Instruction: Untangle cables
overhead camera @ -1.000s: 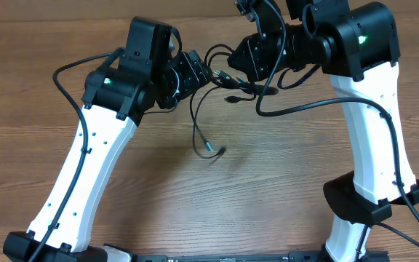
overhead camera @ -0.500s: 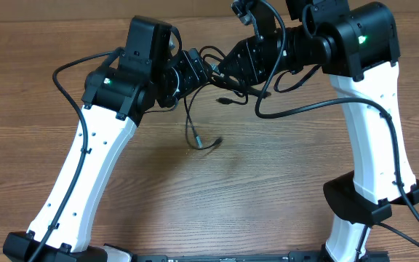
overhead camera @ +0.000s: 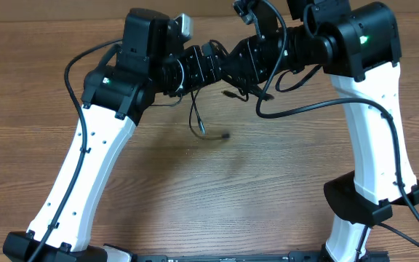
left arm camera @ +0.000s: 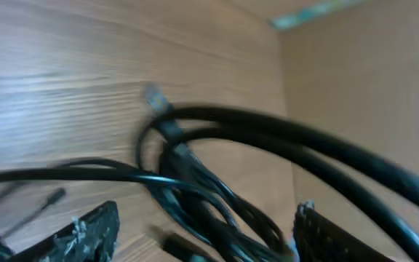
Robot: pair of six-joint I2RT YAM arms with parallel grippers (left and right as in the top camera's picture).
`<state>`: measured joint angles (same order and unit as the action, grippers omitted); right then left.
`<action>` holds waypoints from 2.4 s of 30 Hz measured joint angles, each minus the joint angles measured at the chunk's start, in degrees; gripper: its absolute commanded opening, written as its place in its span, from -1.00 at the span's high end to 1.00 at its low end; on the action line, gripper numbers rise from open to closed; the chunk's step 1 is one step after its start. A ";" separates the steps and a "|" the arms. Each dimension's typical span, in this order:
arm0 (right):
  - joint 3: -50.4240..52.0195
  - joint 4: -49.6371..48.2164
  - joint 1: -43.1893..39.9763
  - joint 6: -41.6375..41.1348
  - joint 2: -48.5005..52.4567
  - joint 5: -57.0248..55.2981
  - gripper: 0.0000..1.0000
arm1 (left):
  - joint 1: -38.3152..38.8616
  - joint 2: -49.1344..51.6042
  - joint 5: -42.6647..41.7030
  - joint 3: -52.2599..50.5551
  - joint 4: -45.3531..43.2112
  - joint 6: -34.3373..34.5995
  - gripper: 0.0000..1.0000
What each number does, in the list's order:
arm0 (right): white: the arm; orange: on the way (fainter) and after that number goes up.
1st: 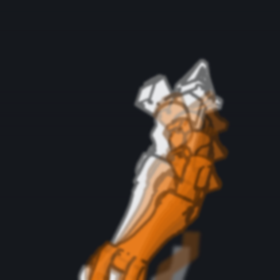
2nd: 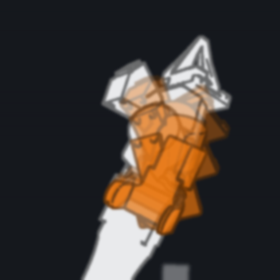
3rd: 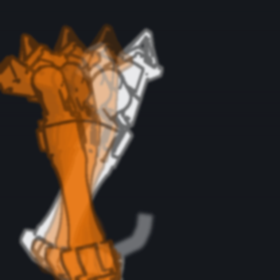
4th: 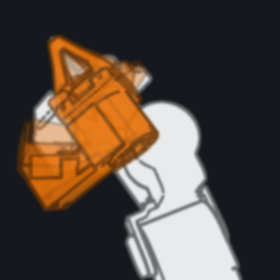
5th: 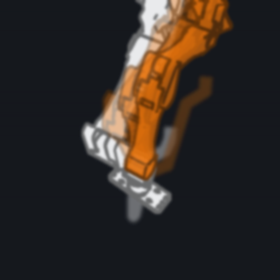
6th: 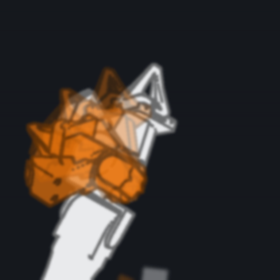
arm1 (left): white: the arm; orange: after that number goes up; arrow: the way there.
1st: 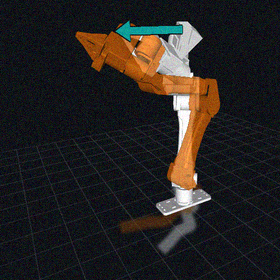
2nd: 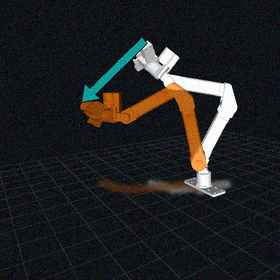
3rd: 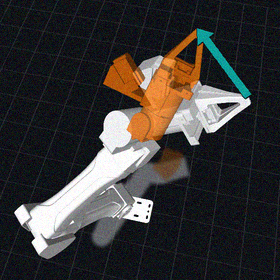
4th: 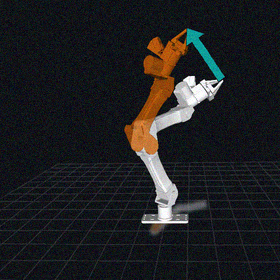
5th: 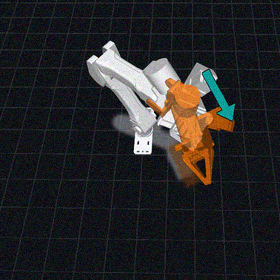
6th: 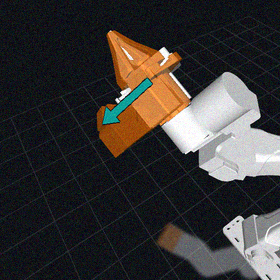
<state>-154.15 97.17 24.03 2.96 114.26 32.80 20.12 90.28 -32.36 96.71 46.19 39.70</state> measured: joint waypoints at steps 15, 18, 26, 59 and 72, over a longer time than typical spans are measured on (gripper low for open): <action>-0.04 1.31 0.94 -0.04 -0.55 1.18 0.93 | 0.04 -0.04 -4.81 0.00 -1.01 -12.96 -0.15; -0.04 1.38 1.25 -0.09 -0.55 0.83 0.93 | 0.15 -0.07 -5.64 0.00 -1.20 -13.51 -0.05; -0.04 1.38 1.36 -0.20 -0.55 0.50 0.93 | 0.13 -0.15 -5.79 0.00 -1.18 -13.81 -0.08; -0.09 -0.22 -3.48 0.04 -0.85 -9.70 0.93 | 2.03 -0.04 -1.33 -0.02 3.26 -14.88 -0.33; -0.09 -0.13 -3.45 0.00 -0.85 -1.16 0.92 | 2.03 -0.04 11.43 -0.02 7.82 -24.06 -0.43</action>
<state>-154.23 97.03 20.58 2.96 113.40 31.64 22.15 90.24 -20.93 96.68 54.02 15.64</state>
